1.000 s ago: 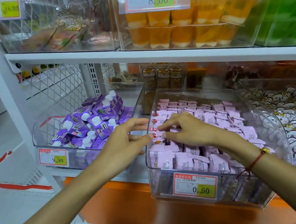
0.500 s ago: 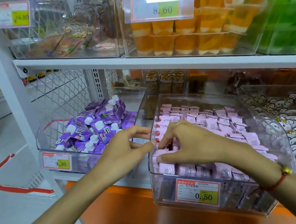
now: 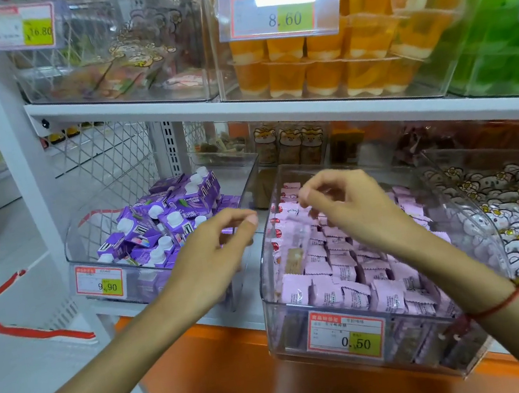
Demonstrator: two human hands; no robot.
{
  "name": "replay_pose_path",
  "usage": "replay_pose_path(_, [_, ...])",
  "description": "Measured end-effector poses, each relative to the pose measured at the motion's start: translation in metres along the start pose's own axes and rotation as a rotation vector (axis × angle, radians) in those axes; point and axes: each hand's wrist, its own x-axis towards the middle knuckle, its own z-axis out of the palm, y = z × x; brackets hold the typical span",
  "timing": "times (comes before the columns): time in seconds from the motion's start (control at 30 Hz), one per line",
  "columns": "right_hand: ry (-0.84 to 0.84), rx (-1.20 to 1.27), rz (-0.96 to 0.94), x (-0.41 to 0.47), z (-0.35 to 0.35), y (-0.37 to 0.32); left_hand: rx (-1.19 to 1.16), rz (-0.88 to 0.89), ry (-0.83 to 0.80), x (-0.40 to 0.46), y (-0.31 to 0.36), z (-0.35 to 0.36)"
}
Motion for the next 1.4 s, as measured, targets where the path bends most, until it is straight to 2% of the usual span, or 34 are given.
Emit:
replay_pose_path(0.03, [0.001, 0.024, 0.006, -0.001, -0.003, 0.0, 0.016, 0.033, 0.023, 0.0, 0.0, 0.0])
replay_pose_path(0.1, [-0.114, 0.015, 0.038, -0.005, -0.003, 0.0, 0.06, 0.07, 0.006, 0.0, 0.001, 0.0])
replay_pose_path(0.2, [-0.293, -0.251, 0.001, -0.01, 0.007, 0.009, 0.115, 0.038, -0.087, 0.001, -0.004, 0.002])
replay_pose_path(0.27, [-0.365, -0.289, 0.001, -0.011, 0.013, 0.013, 0.082, -0.019, -0.085, 0.002, -0.007, 0.003])
replay_pose_path(0.37, [-0.396, -0.282, 0.007, -0.009, 0.017, 0.015, -0.006, -0.053, -0.091, 0.001, -0.007, 0.006])
replay_pose_path(0.53, [-0.495, -0.331, -0.024, -0.002, 0.019, 0.014, -0.018, -0.043, -0.096, -0.001, -0.007, 0.006])
replay_pose_path(0.7, [-0.366, -0.189, -0.043, -0.007, 0.021, 0.015, -0.012, -0.021, -0.092, 0.0, -0.007, 0.006])
replay_pose_path(0.77, [-0.309, -0.191, -0.036, -0.006, 0.018, 0.014, 0.061, 0.033, -0.067, 0.0, -0.006, 0.006])
replay_pose_path(0.9, [-0.371, -0.143, -0.008, -0.009, 0.018, 0.012, 0.112, 0.089, -0.072, -0.001, -0.003, 0.005])
replay_pose_path(1.03, [-0.32, -0.364, -0.013, -0.007, 0.03, 0.012, -0.053, -0.093, -0.087, 0.001, -0.002, 0.007])
replay_pose_path(1.13, [-0.26, -0.441, -0.002, -0.007, 0.037, 0.008, -0.027, -0.095, -0.11, -0.002, -0.001, 0.008])
replay_pose_path(1.23, [-0.211, -0.525, -0.093, -0.013, 0.04, 0.008, -0.015, -0.086, -0.131, -0.005, 0.001, 0.005])
replay_pose_path(1.3, [-0.131, -0.509, -0.167, -0.016, 0.037, 0.007, 0.021, -0.054, -0.123, -0.005, 0.001, 0.004])
replay_pose_path(1.4, [0.135, -0.286, -0.162, -0.013, 0.019, -0.004, 0.135, 0.078, -0.011, -0.006, 0.0, 0.004])
